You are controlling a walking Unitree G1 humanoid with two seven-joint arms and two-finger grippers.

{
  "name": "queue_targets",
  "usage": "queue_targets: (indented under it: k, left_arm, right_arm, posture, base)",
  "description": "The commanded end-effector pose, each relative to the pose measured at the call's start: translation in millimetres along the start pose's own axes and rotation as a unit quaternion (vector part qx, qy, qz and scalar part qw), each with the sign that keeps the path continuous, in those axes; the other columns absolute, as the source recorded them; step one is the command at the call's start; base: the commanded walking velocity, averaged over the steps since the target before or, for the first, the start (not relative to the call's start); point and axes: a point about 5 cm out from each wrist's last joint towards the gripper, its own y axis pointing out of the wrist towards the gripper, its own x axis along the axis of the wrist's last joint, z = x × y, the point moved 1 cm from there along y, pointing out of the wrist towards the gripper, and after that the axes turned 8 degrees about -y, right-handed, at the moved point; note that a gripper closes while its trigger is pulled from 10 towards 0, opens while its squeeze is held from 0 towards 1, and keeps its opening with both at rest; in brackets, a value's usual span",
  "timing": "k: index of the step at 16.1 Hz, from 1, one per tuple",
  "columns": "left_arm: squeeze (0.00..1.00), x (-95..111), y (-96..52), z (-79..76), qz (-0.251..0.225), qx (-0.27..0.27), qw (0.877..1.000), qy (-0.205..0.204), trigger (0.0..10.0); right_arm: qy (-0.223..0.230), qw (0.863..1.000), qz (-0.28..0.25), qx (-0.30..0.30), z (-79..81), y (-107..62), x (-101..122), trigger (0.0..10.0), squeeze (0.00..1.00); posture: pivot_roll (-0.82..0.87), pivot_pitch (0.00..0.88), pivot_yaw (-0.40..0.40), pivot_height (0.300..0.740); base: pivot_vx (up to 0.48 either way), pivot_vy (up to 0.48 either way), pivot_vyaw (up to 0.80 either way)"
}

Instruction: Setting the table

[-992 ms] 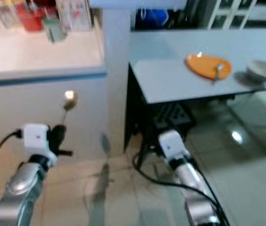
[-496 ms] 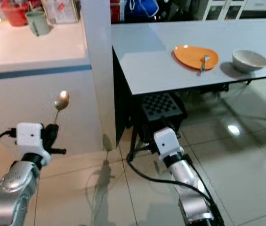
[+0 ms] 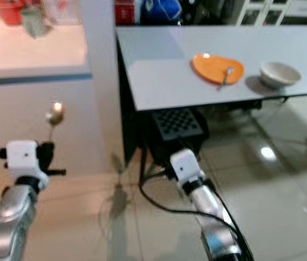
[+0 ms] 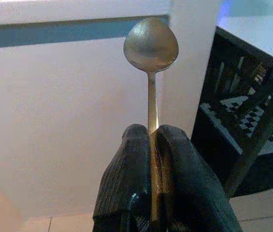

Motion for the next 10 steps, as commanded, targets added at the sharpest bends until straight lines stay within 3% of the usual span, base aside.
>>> queue_targets:
  k: [1,10]
  left_arm:
    - [0.0,-1.4,2.7,-7.9,0.006,-0.007,1.0,-0.002,0.0]
    - [0.0,3.5,9.8,-11.2,-0.008,-0.005,1.0,0.01,0.0]
  right_arm:
    - [-0.008,1.0,0.01,-0.006,-7.2,-4.3,-4.6,10.0,0.0]
    - [-0.006,1.0,0.012,-0.008,-6.6,-4.5,-6.0,10.0,0.0]
  posture:
    - [0.07,0.075,-0.002,0.74]
    - [0.06,0.054,0.009,0.74]
  base:
    - [0.319,-0.356,0.0]
    - [0.299,-0.371,0.0]
